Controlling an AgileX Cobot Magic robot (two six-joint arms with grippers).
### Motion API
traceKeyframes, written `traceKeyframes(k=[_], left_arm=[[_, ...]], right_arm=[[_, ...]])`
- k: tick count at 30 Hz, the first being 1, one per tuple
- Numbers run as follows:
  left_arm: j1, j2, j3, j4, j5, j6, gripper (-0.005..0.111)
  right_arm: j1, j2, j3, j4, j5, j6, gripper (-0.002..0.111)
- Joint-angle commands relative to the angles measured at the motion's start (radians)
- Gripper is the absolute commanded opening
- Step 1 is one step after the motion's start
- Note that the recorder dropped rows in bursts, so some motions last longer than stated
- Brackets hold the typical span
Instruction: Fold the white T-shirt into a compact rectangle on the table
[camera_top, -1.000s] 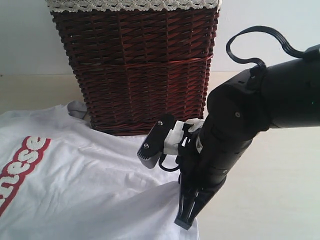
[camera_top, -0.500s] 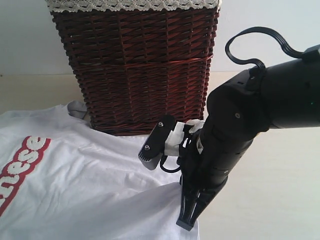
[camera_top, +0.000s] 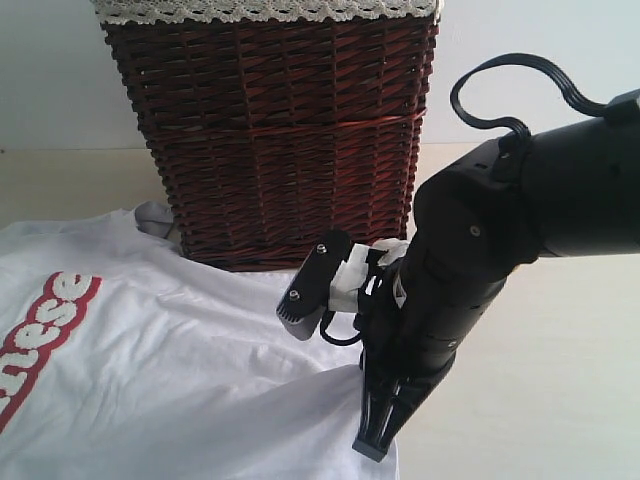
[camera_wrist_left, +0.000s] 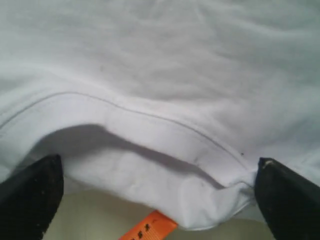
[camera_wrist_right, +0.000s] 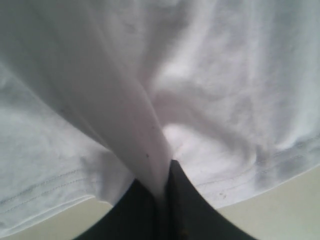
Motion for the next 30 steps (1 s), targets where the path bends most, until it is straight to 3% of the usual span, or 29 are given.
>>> traceKeyframes(k=[1,7,25,28,30], left_arm=[[0.002,0.02,0.001,0.004,-0.035,-0.043,0.105],[0.004,0.027,0.001,0.004,-0.121,-0.044,0.105],[0.022,0.09,0.004,0.0,-0.096,-0.13,0.105],[0.022,0.09,0.004,0.0,-0.096,-0.122,0.1],[0.022,0.09,0.013,0.0,-0.092,-0.118,0.089]], right_arm=[[-0.004,-0.004,0.007,-0.008,0.002,0.003,0.0],[-0.004,-0.004,0.007,-0.008,0.0,0.003,0.0],[-0.004,-0.004,0.007,-0.006,-0.002,0.003,0.0],[-0.004,-0.004,0.007,-0.006,-0.002,0.003,0.0],[-0.004,-0.004,0.007,-0.006,-0.002,0.003,0.0]])
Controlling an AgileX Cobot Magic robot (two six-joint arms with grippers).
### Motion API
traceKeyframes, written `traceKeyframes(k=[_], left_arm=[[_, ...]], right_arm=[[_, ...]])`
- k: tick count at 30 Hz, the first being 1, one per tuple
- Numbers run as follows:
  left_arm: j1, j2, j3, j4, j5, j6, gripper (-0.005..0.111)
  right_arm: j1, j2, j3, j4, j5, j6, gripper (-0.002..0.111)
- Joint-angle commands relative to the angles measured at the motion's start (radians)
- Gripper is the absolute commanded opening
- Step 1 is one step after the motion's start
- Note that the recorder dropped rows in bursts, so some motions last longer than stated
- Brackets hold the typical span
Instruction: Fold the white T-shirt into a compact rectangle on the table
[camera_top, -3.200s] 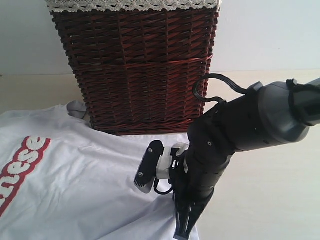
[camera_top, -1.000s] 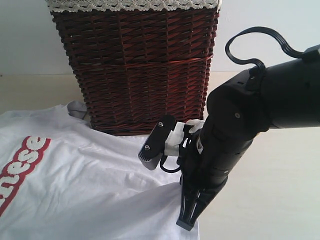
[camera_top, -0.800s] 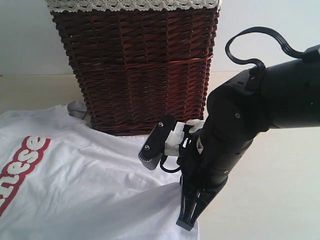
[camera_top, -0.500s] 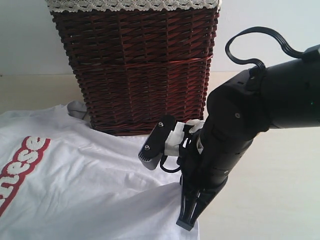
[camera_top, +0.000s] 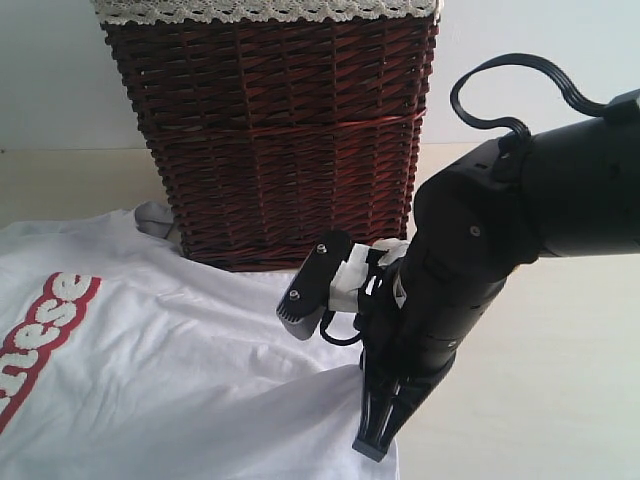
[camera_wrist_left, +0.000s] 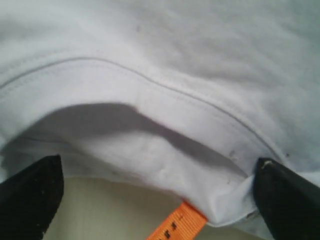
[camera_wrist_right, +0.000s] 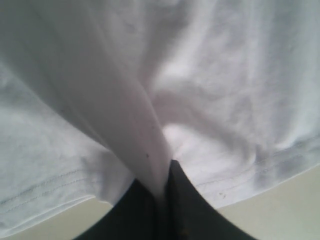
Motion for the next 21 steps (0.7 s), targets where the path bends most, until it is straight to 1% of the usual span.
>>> traceKeyframes(k=[1,2,3,8,12,21], left_arm=[[0.001,0.034,0.031,-0.008,0.004,-0.003,0.084],[0.001,0.038,0.043,-0.005,0.006,-0.003,0.081],[0.001,0.04,0.051,-0.004,0.006,0.0,0.081],[0.001,0.044,0.065,0.001,-0.002,0.026,0.087],[0.001,0.054,0.065,0.001,-0.004,0.026,0.084],[0.001,0.107,0.065,0.034,0.047,0.026,0.048]], right_arm=[[-0.004,-0.004,0.007,-0.006,-0.002,0.0,0.0],[-0.004,-0.004,0.007,-0.006,-0.002,0.0,0.0],[-0.004,-0.004,0.007,-0.006,-0.002,0.0,0.0],[-0.004,-0.004,0.007,-0.006,-0.002,0.0,0.0],[-0.004,-0.004,0.007,-0.006,-0.002,0.0,0.0],[-0.004,-0.004,0.007,-0.006,-0.002,0.0,0.0]])
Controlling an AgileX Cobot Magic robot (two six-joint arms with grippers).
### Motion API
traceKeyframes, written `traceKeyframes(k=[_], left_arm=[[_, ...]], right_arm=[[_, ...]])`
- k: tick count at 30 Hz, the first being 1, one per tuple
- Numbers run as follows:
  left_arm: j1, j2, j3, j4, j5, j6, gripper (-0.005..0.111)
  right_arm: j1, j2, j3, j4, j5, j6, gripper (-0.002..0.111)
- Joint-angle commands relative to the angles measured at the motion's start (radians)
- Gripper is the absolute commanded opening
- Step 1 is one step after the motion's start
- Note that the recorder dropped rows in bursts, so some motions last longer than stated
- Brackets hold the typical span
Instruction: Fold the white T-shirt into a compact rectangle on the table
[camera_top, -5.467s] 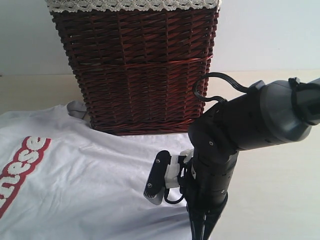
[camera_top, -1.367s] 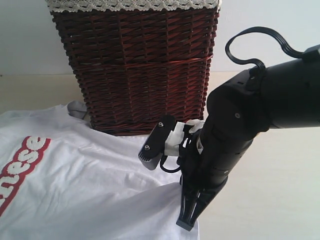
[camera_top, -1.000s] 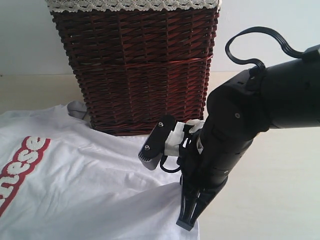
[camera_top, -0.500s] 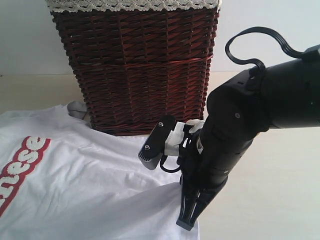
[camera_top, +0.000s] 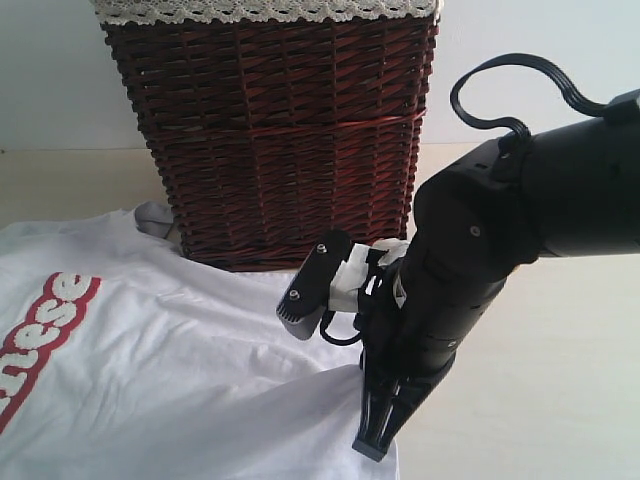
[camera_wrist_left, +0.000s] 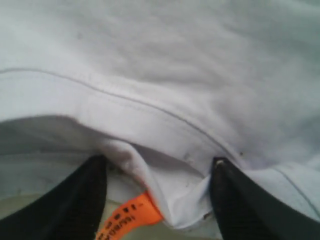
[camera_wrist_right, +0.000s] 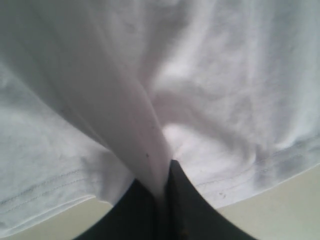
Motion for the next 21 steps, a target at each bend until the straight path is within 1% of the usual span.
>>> traceKeyframes(k=[1,2,3,6,9,13,16,21], left_arm=[[0.001,0.085,0.035,0.029,0.002,0.0,0.041],[0.001,0.085,0.035,0.06,0.006,-0.007,0.035],[0.001,0.085,0.035,0.094,0.012,-0.014,0.027],[0.001,0.085,0.035,0.171,0.03,-0.07,0.0],[0.001,0.083,0.035,0.226,0.026,-0.127,0.0],[0.001,0.074,0.035,0.228,0.022,-0.146,0.0],[0.001,0.057,0.035,0.228,0.006,-0.199,0.0],[0.001,0.008,0.035,0.201,0.022,-0.216,0.0]], right_arm=[[-0.004,-0.004,0.007,-0.006,-0.002,0.0,0.0],[-0.004,-0.004,0.007,-0.006,-0.002,0.0,0.0],[-0.004,-0.004,0.007,-0.006,-0.002,0.0,0.0],[-0.004,-0.004,0.007,-0.006,-0.014,0.0,0.0],[-0.004,-0.004,0.007,-0.006,-0.023,0.0,0.0],[-0.004,-0.004,0.007,-0.006,-0.023,0.0,0.0],[-0.004,-0.004,0.007,-0.002,-0.023,0.0,0.0],[-0.004,-0.004,0.003,-0.006,-0.077,0.0,0.0]])
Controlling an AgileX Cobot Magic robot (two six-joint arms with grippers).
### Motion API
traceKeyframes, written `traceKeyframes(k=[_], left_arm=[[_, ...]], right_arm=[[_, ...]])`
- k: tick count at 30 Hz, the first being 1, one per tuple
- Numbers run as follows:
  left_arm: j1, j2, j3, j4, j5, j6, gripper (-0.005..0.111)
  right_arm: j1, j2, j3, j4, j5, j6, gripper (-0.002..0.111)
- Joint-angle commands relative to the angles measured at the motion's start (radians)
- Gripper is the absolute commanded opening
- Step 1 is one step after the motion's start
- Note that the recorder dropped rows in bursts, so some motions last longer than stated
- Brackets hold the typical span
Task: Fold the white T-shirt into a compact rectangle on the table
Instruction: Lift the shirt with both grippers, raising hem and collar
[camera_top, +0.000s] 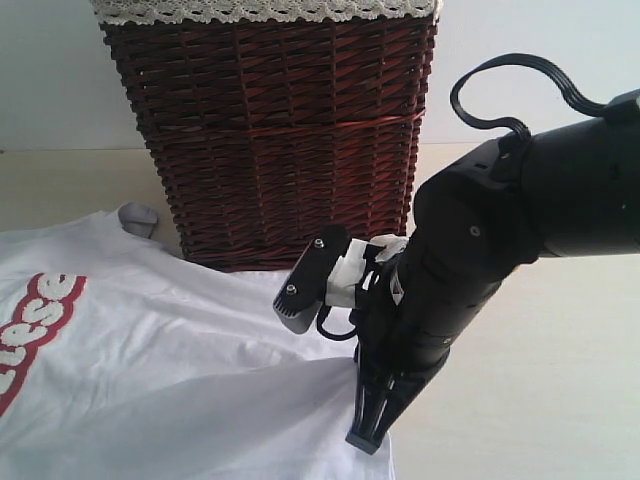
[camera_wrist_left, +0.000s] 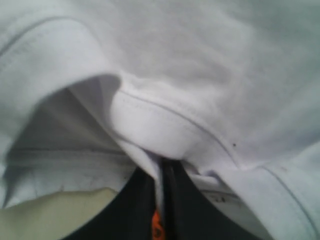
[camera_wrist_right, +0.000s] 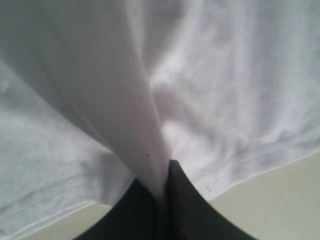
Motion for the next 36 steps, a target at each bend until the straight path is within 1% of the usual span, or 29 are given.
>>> traceKeyframes(k=[1,6,8,10,12,15,20,23,26,30,36], left_arm=[[0.011,0.0,0.035,0.014,0.029,-0.03,0.0],[0.013,-0.103,0.035,-0.094,0.04,-0.051,0.0],[0.013,-0.16,0.035,-0.176,0.023,-0.087,0.0],[0.023,-0.207,0.035,-0.255,-0.013,-0.163,0.0],[0.023,-0.261,0.035,-0.294,-0.041,-0.24,0.0],[0.023,-0.35,0.035,-0.336,-0.049,-0.266,0.0],[0.023,-0.496,0.035,-0.348,-0.052,-0.397,0.0],[0.023,-0.587,0.035,-0.348,-0.052,-0.437,0.0],[0.023,-0.678,0.035,-0.348,-0.07,-0.47,0.0],[0.023,-0.786,0.035,-0.348,-0.103,-0.572,0.0],[0.023,-0.924,0.035,-0.348,-0.097,-0.653,0.0]], right_arm=[[-0.004,-0.004,-0.002,-0.004,-0.031,0.0,0.0],[-0.004,-0.022,-0.055,-0.045,0.124,0.049,0.0],[-0.004,-0.056,-0.068,-0.091,0.168,0.062,0.0],[-0.004,-0.111,-0.068,-0.126,0.179,0.076,0.0],[-0.004,-0.172,-0.068,-0.15,0.183,0.091,0.0],[-0.004,-0.275,-0.068,-0.197,0.197,0.105,0.0],[-0.004,-0.451,-0.068,-0.328,0.276,0.125,0.0],[-0.004,-0.546,-0.068,-0.389,0.331,0.161,0.0],[-0.004,-0.635,-0.068,-0.407,0.372,0.167,0.0],[-0.004,-0.734,-0.073,-0.407,0.392,0.167,0.0],[-0.004,-0.789,-0.15,-0.4,0.496,0.165,0.0]])
